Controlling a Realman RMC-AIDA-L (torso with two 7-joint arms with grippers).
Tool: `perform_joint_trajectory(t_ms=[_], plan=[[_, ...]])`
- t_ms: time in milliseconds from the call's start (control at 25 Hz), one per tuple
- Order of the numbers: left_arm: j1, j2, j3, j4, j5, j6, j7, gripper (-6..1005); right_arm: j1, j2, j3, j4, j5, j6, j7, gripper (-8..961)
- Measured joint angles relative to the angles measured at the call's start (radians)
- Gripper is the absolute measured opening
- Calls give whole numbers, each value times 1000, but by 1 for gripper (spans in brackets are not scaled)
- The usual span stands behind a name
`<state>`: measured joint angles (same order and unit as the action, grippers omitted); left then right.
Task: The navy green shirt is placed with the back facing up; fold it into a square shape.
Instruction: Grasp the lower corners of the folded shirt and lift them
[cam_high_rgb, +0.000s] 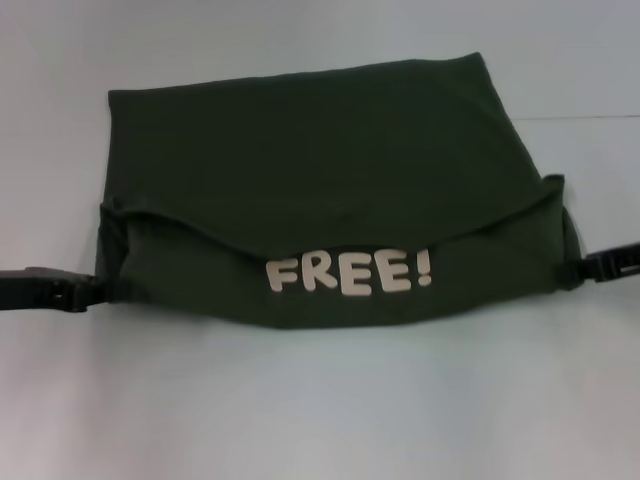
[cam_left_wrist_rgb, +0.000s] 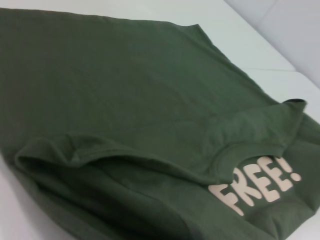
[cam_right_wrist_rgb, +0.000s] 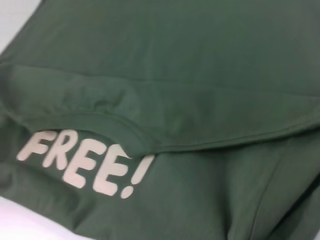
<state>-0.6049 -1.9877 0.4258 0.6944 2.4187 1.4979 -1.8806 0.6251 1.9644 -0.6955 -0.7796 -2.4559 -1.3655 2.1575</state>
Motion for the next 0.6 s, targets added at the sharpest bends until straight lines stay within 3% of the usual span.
perform_joint_trajectory(t_ms=[280, 600], plan=[[-7, 29, -68, 48, 84, 201, -1, 15, -50, -8, 98, -12, 10, -168, -79, 44], [1, 59, -134, 96, 101, 319, -21, 16, -127, -8, 247, -24, 13, -344, -176, 43]])
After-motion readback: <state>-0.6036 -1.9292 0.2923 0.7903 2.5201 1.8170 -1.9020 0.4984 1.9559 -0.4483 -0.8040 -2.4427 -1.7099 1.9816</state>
